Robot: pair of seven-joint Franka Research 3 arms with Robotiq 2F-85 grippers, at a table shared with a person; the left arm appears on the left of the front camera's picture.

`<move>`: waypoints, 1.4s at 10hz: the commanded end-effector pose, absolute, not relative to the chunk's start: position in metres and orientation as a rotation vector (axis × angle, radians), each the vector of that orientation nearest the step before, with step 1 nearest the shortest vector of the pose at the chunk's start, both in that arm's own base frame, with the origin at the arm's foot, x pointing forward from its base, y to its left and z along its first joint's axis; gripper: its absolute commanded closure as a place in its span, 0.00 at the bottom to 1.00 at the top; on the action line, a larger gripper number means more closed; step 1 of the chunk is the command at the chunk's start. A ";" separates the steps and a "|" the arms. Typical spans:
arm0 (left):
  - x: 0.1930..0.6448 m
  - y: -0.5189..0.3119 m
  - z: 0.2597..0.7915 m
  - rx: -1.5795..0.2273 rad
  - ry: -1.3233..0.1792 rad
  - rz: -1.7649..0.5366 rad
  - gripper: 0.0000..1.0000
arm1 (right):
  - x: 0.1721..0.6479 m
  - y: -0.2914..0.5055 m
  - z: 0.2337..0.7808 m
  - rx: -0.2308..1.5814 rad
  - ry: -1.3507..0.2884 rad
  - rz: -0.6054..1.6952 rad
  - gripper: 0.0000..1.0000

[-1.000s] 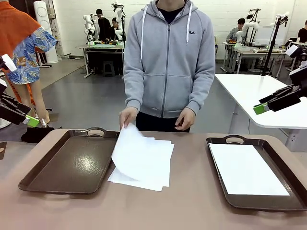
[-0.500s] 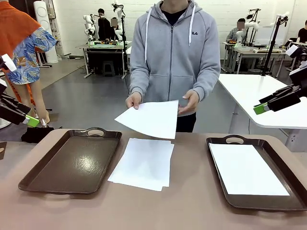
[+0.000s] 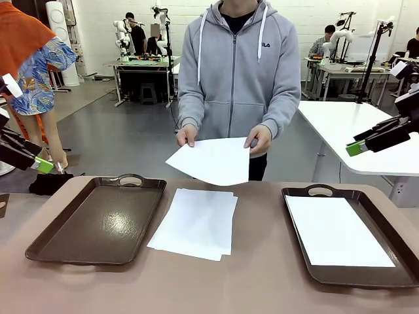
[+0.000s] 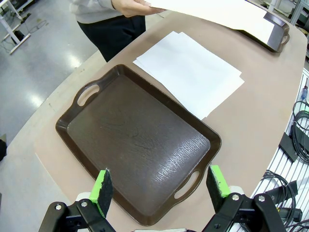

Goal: Sort the A4 documents.
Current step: Receive the A4 Paper.

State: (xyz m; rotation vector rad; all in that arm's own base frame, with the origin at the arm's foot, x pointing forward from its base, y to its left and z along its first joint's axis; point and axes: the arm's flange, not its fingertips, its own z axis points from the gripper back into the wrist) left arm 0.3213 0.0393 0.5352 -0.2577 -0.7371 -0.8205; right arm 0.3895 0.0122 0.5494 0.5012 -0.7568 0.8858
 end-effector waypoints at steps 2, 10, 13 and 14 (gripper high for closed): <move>0.322 0.040 0.534 -0.268 -0.740 -0.820 0.00 | 0.390 0.012 0.549 0.501 -0.758 0.887 0.00; 0.322 0.040 0.534 -0.268 -0.740 -0.820 0.00 | 0.390 0.012 0.549 0.501 -0.758 0.887 0.00; 0.322 0.040 0.534 -0.268 -0.740 -0.820 0.00 | 0.390 0.012 0.549 0.501 -0.758 0.887 0.00; 0.322 0.040 0.534 -0.268 -0.740 -0.820 0.00 | 0.390 0.012 0.549 0.501 -0.758 0.887 0.00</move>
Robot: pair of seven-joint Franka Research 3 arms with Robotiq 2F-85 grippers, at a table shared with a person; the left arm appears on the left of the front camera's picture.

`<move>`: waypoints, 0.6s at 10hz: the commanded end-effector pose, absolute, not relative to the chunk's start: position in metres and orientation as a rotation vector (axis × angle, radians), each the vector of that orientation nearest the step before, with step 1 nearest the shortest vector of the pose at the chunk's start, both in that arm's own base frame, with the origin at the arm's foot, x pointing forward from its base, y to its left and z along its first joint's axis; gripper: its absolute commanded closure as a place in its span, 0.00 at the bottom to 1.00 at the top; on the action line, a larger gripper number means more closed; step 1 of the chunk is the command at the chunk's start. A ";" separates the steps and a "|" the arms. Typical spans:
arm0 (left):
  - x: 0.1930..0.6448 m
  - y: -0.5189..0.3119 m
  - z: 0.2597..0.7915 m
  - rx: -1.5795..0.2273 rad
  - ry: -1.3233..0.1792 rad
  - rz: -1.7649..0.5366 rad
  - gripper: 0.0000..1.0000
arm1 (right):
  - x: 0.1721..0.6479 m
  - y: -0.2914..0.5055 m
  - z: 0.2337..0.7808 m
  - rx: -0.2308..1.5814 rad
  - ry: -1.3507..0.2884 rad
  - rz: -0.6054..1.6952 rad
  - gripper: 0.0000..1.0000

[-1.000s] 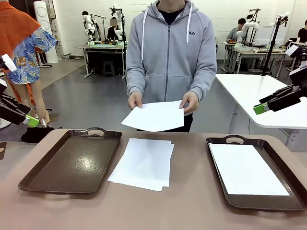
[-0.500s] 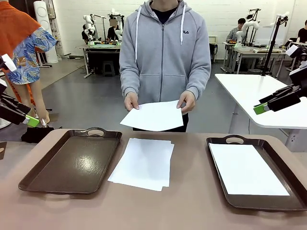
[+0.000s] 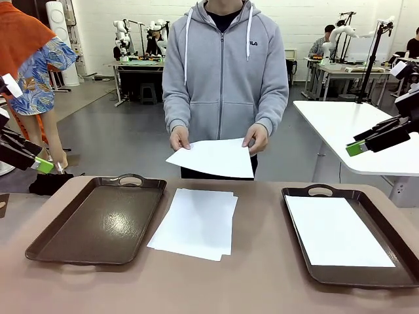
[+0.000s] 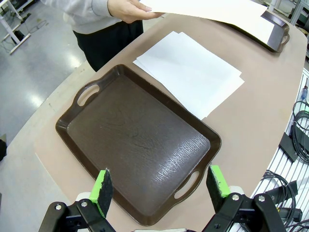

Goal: Sort the A4 documents.
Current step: Receive the A4 Paper.

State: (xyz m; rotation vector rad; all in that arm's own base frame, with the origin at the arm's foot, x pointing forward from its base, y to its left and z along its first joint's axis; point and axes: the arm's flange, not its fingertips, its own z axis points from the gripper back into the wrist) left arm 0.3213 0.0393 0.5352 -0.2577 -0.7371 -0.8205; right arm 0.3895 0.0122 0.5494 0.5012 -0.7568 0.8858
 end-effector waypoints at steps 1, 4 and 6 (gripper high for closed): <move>0.322 0.040 0.534 -0.268 -0.740 -0.820 0.00 | 0.390 0.012 0.549 0.501 -0.758 0.887 0.00; 0.322 0.040 0.534 -0.268 -0.740 -0.820 0.00 | 0.390 0.012 0.549 0.501 -0.758 0.887 0.00; 0.322 0.040 0.534 -0.268 -0.740 -0.820 0.00 | 0.390 0.012 0.549 0.501 -0.758 0.887 0.00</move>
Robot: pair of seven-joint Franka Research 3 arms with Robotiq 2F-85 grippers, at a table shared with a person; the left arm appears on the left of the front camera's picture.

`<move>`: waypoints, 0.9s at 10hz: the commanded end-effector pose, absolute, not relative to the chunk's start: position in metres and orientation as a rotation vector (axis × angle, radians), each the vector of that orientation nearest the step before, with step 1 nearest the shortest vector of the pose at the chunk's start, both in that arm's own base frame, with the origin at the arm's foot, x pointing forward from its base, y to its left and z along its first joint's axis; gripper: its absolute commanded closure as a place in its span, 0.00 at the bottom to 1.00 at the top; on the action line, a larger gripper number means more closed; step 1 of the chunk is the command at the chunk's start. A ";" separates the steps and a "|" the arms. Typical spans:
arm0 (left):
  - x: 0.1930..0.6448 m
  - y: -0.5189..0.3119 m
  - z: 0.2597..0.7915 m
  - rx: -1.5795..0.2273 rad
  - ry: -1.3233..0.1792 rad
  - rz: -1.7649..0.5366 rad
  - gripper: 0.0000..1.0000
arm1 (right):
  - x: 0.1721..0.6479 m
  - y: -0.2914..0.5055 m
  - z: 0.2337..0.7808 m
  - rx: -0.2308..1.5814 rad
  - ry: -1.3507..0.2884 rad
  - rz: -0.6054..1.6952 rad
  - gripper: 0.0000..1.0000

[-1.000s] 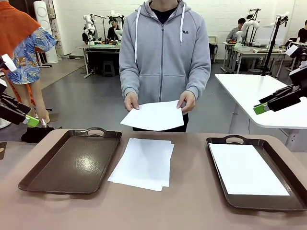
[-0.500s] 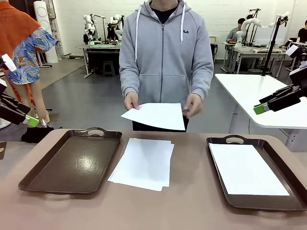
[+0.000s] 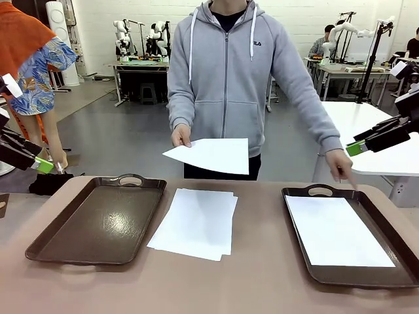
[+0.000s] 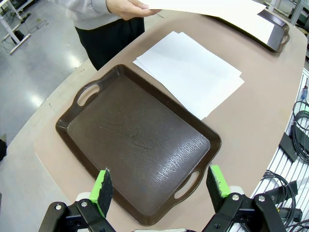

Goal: Sort the A4 documents.
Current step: Receive the A4 Paper.

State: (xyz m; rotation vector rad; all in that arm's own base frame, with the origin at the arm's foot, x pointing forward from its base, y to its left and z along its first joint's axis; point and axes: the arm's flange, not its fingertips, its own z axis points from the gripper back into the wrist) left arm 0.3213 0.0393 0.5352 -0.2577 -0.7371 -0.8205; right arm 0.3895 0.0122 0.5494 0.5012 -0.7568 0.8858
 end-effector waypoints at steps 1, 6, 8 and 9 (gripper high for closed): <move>0.322 0.040 0.534 -0.268 -0.740 -0.820 0.00 | 0.390 0.012 0.549 0.501 -0.758 0.887 0.00; 0.322 0.040 0.534 -0.268 -0.740 -0.820 0.00 | 0.390 0.012 0.549 0.501 -0.758 0.887 0.00; 0.322 0.040 0.534 -0.268 -0.740 -0.820 0.00 | 0.390 0.012 0.549 0.501 -0.758 0.887 0.00; 0.322 0.040 0.534 -0.268 -0.740 -0.820 0.00 | 0.390 0.012 0.549 0.501 -0.758 0.887 0.00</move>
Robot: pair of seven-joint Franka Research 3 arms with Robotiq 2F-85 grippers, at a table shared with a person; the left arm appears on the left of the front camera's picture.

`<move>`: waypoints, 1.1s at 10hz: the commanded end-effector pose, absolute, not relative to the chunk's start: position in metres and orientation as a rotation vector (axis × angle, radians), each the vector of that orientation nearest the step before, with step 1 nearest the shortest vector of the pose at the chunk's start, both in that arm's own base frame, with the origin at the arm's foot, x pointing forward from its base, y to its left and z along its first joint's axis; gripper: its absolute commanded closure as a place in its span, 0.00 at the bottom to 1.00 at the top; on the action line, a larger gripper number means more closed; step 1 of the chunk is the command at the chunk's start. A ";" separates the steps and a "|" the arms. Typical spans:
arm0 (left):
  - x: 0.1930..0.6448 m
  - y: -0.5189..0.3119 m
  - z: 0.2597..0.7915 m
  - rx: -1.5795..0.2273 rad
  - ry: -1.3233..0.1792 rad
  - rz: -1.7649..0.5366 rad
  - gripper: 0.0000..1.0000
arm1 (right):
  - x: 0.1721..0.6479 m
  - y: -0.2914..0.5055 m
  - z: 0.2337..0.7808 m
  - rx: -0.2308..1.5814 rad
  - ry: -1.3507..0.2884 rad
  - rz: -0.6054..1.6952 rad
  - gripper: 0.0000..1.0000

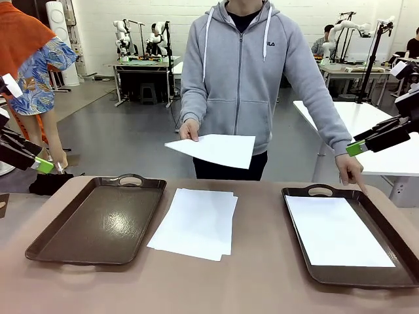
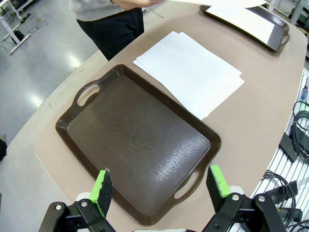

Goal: Sort the A4 documents.
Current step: Receive the A4 Paper.

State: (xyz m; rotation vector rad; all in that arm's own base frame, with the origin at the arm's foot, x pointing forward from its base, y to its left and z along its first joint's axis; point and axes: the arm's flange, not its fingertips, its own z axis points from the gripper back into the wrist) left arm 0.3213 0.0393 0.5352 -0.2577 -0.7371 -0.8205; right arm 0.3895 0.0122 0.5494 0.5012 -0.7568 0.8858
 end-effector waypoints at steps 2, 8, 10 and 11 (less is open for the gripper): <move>0.322 0.040 0.534 -0.268 -0.740 -0.820 0.00 | 0.390 0.012 0.549 0.501 -0.758 0.887 0.00; 0.322 0.040 0.534 -0.268 -0.740 -0.820 0.00 | 0.390 0.012 0.549 0.501 -0.758 0.887 0.00; 0.322 0.040 0.534 -0.268 -0.740 -0.820 0.00 | 0.390 0.012 0.549 0.501 -0.758 0.887 0.00; 0.322 0.040 0.534 -0.268 -0.740 -0.820 0.00 | 0.390 0.012 0.549 0.501 -0.758 0.887 0.00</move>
